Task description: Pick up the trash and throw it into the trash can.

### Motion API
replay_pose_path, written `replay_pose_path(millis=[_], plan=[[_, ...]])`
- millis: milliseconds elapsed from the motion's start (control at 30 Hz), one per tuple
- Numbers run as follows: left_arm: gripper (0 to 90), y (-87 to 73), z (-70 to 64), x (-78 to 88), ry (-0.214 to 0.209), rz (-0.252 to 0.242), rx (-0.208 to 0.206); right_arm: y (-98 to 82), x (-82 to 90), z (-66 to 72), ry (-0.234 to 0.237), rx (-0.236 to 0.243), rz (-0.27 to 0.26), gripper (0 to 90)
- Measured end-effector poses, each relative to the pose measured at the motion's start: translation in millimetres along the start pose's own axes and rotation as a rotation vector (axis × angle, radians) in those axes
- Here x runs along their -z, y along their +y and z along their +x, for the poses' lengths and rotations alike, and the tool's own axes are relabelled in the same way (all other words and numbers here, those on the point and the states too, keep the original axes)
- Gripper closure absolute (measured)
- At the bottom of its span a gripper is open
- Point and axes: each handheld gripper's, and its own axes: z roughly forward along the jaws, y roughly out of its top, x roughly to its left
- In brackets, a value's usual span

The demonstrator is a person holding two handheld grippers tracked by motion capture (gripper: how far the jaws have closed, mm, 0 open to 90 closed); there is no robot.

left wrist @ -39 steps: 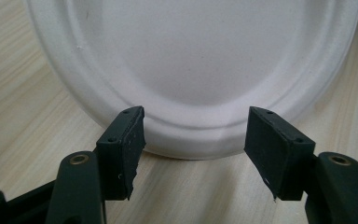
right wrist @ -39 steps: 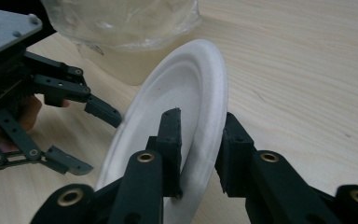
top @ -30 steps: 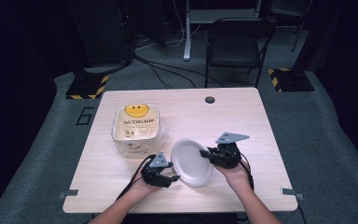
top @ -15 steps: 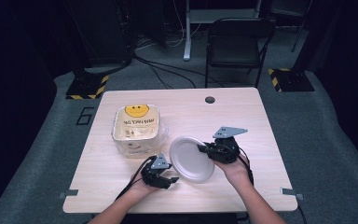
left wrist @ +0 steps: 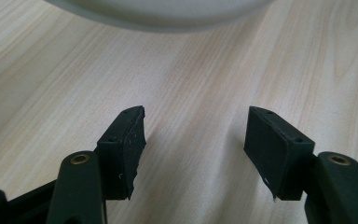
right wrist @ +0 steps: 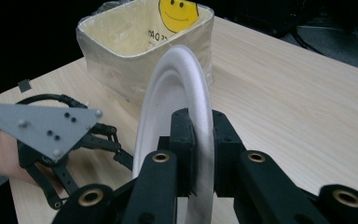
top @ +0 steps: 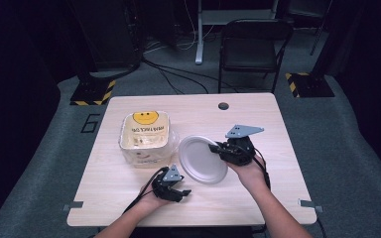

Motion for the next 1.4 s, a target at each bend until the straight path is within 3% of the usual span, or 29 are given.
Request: replay_pose_path(millis=[400,567,767,1400], plan=[[32.5,-1.8,3.2,-0.6,0.003,-0.012,-0.006,32.2,-0.6,11.0,-0.001,0.049,-0.022,81.5],[28.9,-5.5,3.3,-3.4,-0.003,-0.060,0.001,45.9,-1.7,13.9,-0.006,0.059,-0.028,81.5],[27.8,-7.6,3.0,-4.1,-0.006,-0.078,0.002,61.6,-1.6,17.3,-0.026,0.079,-0.022,81.5],[27.4,-7.3,3.0,-3.6,-0.007,-0.070,0.001,110.1,2.6,27.6,-0.058,0.134,-0.027,81.5]])
